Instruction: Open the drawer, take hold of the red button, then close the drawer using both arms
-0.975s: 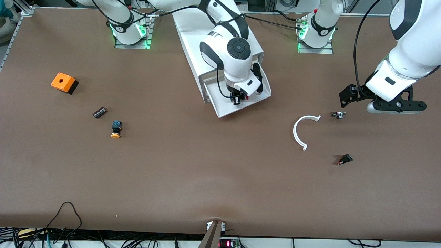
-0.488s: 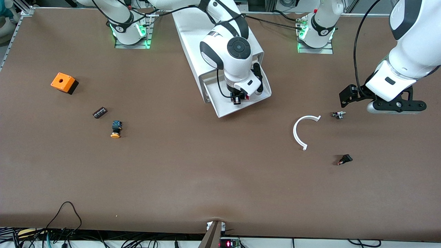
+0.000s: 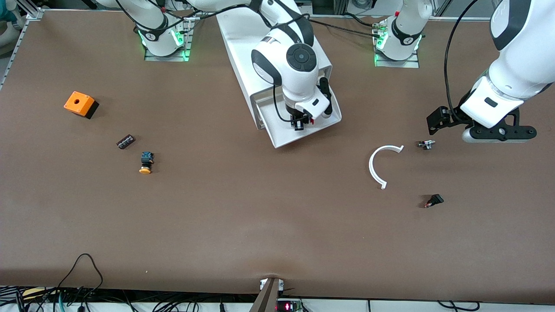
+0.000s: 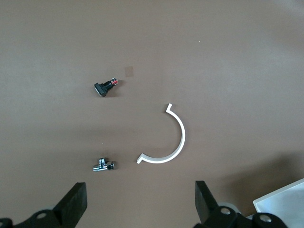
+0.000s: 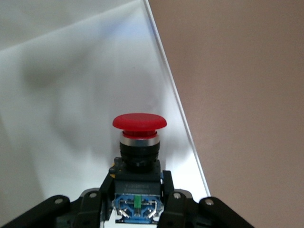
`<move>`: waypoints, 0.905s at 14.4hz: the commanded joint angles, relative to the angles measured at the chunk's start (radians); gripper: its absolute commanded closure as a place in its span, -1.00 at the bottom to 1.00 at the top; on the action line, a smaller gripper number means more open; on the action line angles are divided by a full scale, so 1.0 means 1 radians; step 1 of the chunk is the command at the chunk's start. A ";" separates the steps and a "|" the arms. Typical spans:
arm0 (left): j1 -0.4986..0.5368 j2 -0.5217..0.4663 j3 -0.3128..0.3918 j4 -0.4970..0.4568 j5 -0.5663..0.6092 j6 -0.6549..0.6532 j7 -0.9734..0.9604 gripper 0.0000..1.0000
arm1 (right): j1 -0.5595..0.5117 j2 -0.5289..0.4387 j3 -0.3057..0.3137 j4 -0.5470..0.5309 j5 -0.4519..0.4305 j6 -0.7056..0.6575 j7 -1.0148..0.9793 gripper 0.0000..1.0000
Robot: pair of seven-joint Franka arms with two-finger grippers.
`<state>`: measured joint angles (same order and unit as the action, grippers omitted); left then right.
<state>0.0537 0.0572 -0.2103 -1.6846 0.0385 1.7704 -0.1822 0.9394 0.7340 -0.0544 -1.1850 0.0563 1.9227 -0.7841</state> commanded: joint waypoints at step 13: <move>-0.025 0.125 -0.046 0.008 -0.083 0.141 -0.261 -1.00 | -0.069 -0.102 -0.021 0.057 -0.006 -0.059 0.005 0.43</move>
<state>0.0328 0.1431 -0.2524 -1.6860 -0.0331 1.8658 -0.4134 0.9066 0.6631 -0.0856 -1.1340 0.0563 1.8817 -0.7832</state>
